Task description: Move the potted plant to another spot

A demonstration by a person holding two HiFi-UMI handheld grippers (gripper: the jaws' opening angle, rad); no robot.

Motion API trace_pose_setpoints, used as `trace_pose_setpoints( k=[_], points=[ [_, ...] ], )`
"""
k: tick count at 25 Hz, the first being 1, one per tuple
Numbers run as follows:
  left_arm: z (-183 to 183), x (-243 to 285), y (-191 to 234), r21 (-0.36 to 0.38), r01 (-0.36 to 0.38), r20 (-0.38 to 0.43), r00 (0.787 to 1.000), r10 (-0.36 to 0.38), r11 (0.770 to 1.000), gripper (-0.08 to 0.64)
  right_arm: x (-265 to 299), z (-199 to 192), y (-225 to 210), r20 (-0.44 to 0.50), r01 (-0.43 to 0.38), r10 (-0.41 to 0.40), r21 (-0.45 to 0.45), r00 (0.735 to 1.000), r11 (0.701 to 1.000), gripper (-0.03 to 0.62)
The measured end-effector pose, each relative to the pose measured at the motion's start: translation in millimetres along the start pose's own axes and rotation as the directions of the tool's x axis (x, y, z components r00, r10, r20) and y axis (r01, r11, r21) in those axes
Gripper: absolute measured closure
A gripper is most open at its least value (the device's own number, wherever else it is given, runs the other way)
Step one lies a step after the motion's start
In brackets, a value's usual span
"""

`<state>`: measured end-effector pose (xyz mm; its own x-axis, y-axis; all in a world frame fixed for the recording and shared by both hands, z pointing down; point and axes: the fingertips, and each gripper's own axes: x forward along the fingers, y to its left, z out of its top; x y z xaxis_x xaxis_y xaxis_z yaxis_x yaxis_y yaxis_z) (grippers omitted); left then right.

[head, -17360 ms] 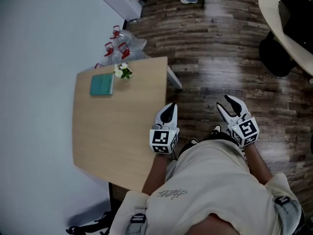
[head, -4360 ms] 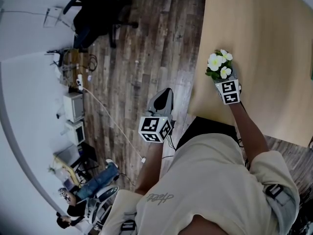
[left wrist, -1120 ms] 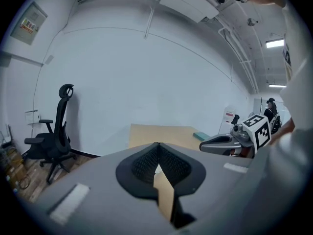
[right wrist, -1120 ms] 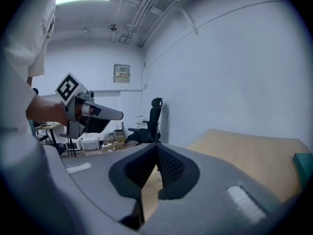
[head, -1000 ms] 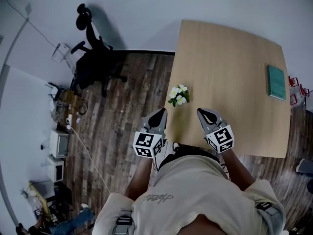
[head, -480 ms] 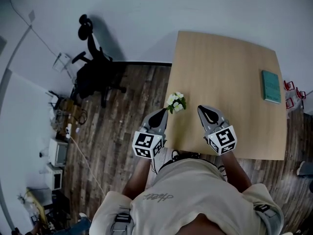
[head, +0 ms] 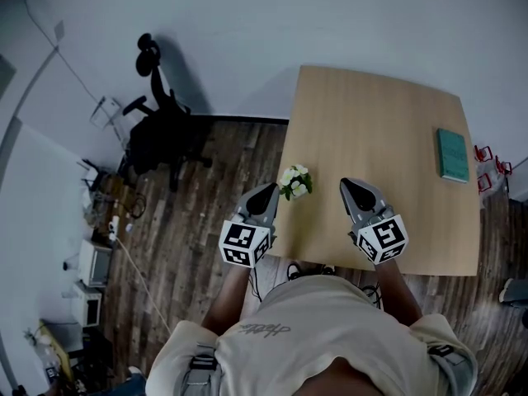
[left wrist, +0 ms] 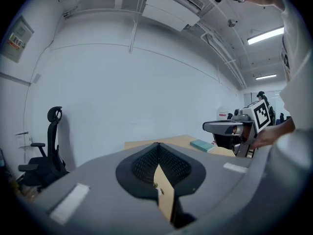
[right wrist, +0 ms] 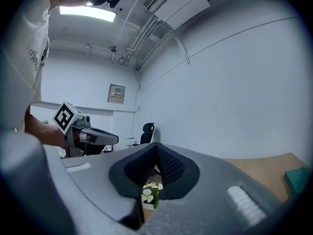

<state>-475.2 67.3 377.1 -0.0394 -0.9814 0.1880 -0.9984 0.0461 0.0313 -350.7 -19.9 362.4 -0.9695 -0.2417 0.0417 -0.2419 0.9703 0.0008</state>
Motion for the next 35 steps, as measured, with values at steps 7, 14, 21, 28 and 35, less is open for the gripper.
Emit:
trace_pose_setpoints(
  k=[7,14,21,28,35],
  points=[
    [1.1,-9.3,8.8,-0.001,-0.026,0.008,1.0,0.026,1.0,0.543,-7.7,1.3,5.9,-0.001,-0.006,0.006,-0.009,1.0,1.0,0.591],
    [-7.3,-5.4,-1.8,-0.031,-0.007,0.007,1.0,0.007,0.999,0.543,-9.7,2.4,12.1,-0.025,-0.035,0.034,-0.044,0.999,0.998,0.591],
    [-21.2,-3.4,4.9,-0.069,-0.034,-0.007,0.999,0.034,0.997,0.542,-9.3,-5.9,11.6,-0.061,-0.047,0.044,-0.047,0.997,0.998,0.591],
    [-32.6,-3.0,8.1,-0.096,-0.048,-0.027,0.999,0.045,0.994,0.543,-5.6,-13.4,8.2,-0.078,-0.05,0.047,-0.036,0.996,0.998,0.591],
    [-23.1,4.0,16.5,-0.08,-0.041,-0.003,0.999,0.041,0.996,0.543,3.2,-19.6,9.8,-0.065,-0.042,0.041,-0.017,0.997,0.999,0.591]
  ],
)
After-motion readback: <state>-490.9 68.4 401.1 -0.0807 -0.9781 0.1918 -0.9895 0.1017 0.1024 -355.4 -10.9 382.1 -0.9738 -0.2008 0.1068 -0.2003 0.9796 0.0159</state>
